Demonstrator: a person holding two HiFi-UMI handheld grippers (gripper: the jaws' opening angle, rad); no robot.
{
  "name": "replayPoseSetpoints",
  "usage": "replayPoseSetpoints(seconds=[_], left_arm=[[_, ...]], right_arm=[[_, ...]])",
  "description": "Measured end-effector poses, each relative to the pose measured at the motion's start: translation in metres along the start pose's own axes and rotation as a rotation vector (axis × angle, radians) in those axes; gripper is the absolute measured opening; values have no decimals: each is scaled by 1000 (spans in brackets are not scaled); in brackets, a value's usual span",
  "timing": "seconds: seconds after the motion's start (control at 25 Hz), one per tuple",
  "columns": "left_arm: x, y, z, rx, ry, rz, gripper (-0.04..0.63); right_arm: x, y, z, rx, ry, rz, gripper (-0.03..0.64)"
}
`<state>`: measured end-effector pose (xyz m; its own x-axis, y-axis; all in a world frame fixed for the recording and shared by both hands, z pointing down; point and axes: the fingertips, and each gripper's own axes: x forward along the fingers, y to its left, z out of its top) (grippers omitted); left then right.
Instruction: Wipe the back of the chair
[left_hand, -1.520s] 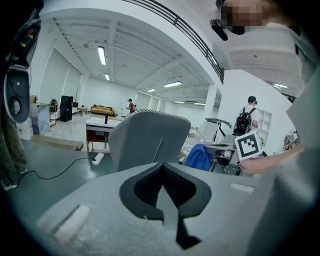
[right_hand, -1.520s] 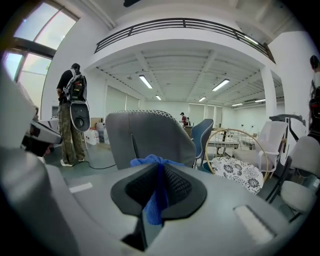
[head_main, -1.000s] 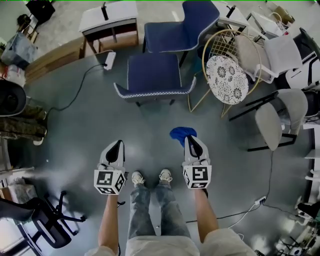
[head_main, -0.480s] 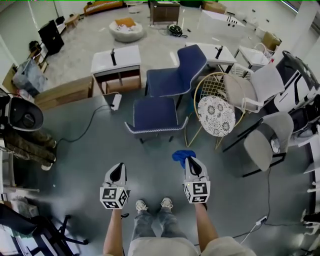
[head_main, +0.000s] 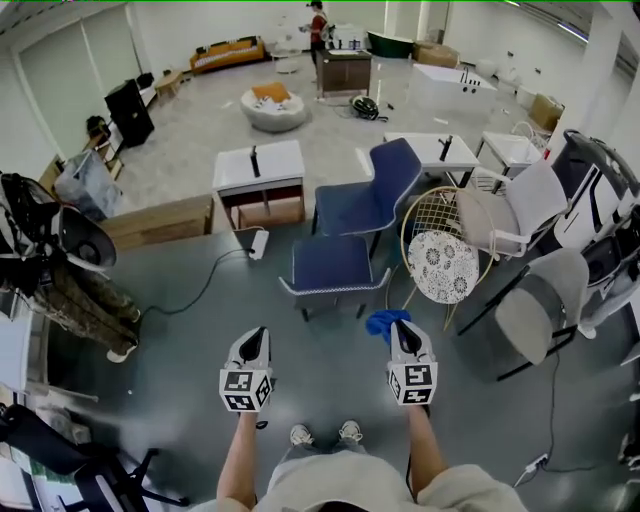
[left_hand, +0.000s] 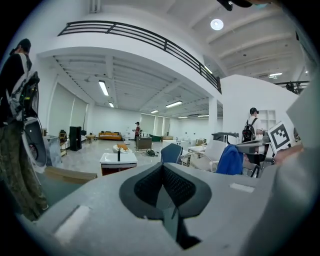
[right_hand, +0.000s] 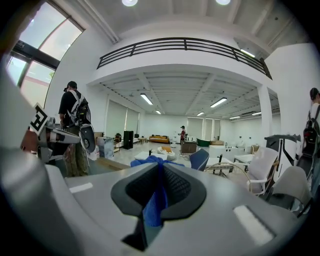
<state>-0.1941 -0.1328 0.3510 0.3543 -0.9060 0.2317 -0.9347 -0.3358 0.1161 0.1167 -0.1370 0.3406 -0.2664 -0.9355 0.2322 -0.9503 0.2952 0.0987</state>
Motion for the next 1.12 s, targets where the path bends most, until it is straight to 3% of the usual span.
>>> replayPoseSetpoints(seconds=[0.52, 0.72, 1.12], left_arm=[[-11, 9, 36, -17, -58, 9, -2], [-6, 7, 45, 25, -67, -1, -2], [-11, 11, 41, 16, -60, 8, -2]], right_arm=[[-13, -1, 32, -14, -38, -18, 25], [-13, -4, 32, -3, -47, -26, 23], [-10, 3, 33, 3, -37, -16, 23]])
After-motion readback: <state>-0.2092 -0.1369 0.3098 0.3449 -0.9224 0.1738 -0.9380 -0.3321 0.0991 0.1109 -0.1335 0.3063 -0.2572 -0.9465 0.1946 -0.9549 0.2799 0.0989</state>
